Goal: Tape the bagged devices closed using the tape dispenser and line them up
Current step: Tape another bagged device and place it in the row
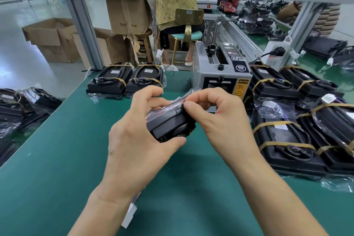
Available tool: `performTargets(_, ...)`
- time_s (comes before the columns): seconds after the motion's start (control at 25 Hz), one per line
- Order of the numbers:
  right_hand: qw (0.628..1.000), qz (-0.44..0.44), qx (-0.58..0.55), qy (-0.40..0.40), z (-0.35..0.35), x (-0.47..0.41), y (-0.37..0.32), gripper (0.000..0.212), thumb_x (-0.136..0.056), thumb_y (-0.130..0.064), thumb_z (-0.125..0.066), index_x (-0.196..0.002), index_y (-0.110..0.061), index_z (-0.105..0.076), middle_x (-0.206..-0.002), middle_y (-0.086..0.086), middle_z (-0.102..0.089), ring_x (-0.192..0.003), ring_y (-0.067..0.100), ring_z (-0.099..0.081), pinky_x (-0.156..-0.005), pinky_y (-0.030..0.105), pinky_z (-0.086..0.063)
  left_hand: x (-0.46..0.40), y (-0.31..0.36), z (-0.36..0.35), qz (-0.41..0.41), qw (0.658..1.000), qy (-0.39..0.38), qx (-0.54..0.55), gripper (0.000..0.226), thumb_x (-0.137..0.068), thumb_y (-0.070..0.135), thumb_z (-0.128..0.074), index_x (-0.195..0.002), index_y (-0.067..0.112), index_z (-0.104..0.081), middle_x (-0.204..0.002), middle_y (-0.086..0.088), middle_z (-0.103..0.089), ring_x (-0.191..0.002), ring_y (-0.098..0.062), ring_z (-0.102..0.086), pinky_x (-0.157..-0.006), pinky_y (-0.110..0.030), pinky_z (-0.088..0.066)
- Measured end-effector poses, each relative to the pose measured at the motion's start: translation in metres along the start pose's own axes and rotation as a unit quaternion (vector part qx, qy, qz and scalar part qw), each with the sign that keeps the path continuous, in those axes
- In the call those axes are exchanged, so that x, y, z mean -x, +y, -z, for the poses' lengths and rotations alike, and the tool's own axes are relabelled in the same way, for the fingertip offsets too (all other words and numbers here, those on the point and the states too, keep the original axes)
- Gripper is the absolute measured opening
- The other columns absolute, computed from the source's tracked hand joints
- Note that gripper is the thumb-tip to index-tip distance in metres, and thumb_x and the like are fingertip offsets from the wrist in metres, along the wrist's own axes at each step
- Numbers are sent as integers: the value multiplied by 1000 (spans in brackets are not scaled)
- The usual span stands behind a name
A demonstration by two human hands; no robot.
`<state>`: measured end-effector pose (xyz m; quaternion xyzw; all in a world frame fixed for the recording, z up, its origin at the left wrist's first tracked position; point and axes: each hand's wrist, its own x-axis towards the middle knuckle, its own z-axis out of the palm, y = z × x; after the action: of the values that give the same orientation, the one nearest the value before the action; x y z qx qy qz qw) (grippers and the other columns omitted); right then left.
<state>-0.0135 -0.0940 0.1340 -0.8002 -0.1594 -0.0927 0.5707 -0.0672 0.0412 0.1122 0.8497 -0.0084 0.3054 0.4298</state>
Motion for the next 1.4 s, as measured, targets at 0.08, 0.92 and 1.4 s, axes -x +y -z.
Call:
performTargets(0.08, 1000, 3, -7, -4, -1, 2, 0, 13, -80, -12, -71, -73, -23, -69, -82, -6, -62, -71, -4, -55, -75, 13, -41, 0, -2, 3, 3, 1000, 0, 17, 80, -47, 31, -81, -118, 40, -43, -104, 31, -62, -95, 5, -61, -83, -9, -42)
performTargets(0.92, 949, 44, 84, -300, 2, -37, 47, 81, -74, 1, -69, -142, -31, -40, -143, -21, -42, -128, -15, -33, -99, -3, -20, 10, -59, 51, 33, 985, 22, 169, 73, -39, 25, -86, -107, 30, -59, -106, 4, -69, -98, -10, -65, -87, -18, -49)
performTargets(1.4, 937, 150, 186, -256, -38, -34, 34, 60, -62, -40, -76, -116, -43, -52, -110, -17, -58, -106, 11, -50, -97, 45, -38, 23, -92, 65, 184, 944, 64, 267, 37, -63, 12, -73, -99, 20, -69, -106, 1, -71, -107, -15, -62, -97, -35, -41)
